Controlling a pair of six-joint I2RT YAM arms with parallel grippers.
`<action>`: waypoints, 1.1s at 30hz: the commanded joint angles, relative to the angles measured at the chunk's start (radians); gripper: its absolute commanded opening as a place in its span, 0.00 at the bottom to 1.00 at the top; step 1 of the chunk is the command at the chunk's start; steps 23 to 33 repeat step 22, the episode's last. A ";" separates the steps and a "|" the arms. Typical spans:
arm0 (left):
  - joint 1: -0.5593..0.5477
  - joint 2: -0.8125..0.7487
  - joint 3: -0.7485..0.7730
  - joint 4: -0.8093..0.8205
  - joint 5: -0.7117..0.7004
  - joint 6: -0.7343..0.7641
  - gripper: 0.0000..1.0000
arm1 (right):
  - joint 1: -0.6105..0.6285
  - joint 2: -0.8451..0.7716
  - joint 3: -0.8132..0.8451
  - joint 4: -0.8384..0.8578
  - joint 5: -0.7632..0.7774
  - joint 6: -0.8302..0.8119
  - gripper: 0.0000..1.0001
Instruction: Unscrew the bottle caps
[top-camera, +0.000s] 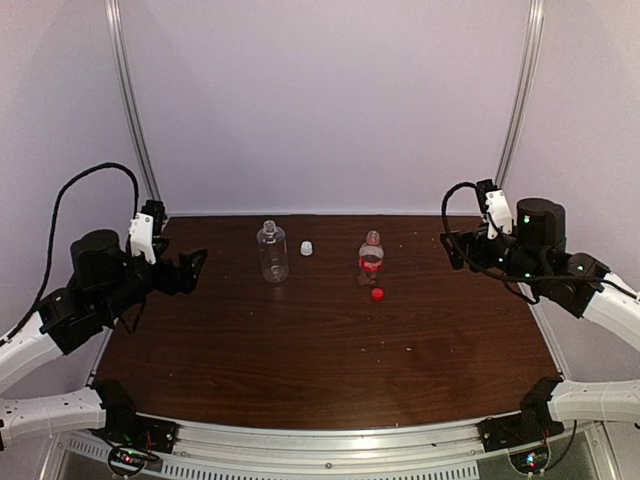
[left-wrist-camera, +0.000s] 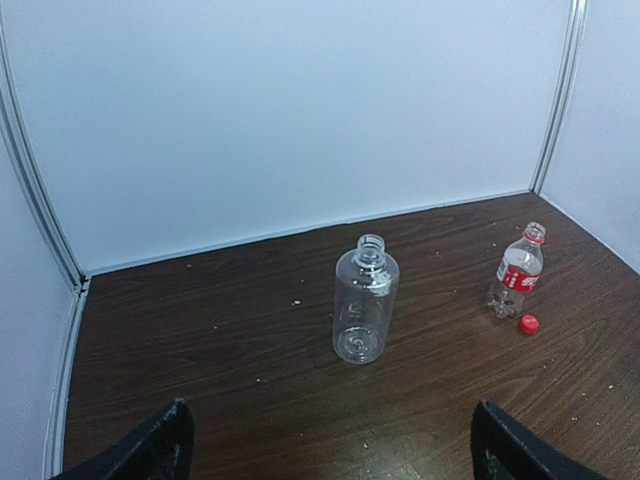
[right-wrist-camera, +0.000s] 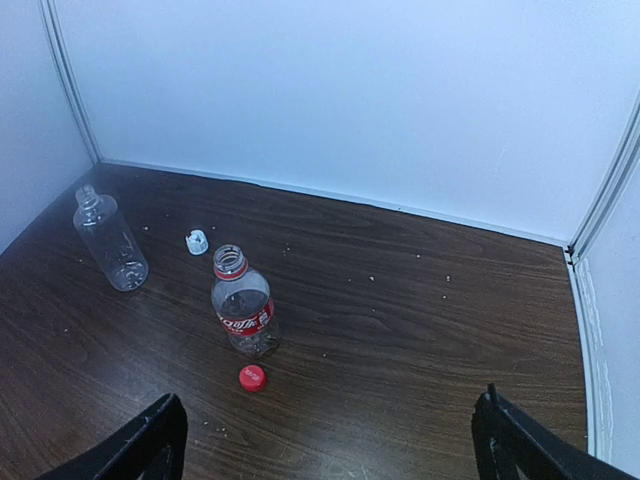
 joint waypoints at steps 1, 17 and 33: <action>0.009 -0.006 -0.008 0.060 0.005 0.003 0.98 | -0.006 -0.011 0.000 0.014 -0.005 0.003 1.00; 0.009 -0.004 -0.010 0.063 0.005 0.006 0.98 | -0.006 -0.006 -0.010 0.022 -0.011 0.008 1.00; 0.010 -0.003 -0.010 0.063 0.006 0.005 0.98 | -0.006 0.005 -0.004 0.018 -0.011 0.010 1.00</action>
